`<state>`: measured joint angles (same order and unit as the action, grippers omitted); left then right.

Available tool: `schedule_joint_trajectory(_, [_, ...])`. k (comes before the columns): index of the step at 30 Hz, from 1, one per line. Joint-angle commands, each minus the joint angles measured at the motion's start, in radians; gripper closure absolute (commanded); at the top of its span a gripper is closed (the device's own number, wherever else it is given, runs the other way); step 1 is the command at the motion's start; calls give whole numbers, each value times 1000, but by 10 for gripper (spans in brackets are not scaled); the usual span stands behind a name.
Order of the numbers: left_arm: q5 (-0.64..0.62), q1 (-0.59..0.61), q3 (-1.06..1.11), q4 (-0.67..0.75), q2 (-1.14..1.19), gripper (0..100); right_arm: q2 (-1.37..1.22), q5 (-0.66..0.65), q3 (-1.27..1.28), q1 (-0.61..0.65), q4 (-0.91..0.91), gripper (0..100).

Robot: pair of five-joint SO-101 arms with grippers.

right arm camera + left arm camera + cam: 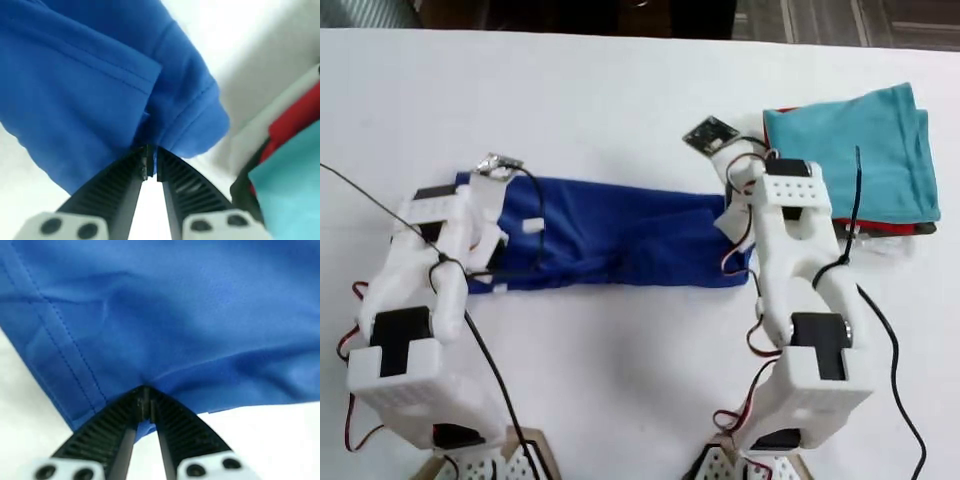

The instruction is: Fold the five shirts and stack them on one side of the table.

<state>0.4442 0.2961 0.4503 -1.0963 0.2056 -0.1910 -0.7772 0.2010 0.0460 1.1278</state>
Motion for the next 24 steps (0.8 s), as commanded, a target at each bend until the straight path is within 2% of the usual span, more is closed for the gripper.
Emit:
schedule_joint_trajectory(1, [3,18,2,26,3,974,62,-12,-57,-8,-33,978])
schedule_joint_trajectory(9, [3,18,2,26,3,974,-65,-18,-37,-45,-96,978])
schedule_joint_trajectory(15, [3,17,2,26,0,974,-120,-21,-37,-96,-208,978])
schedule_joint_trajectory(24, [3,17,-19,-2,-3,974,62,-14,-51,-113,-174,978])
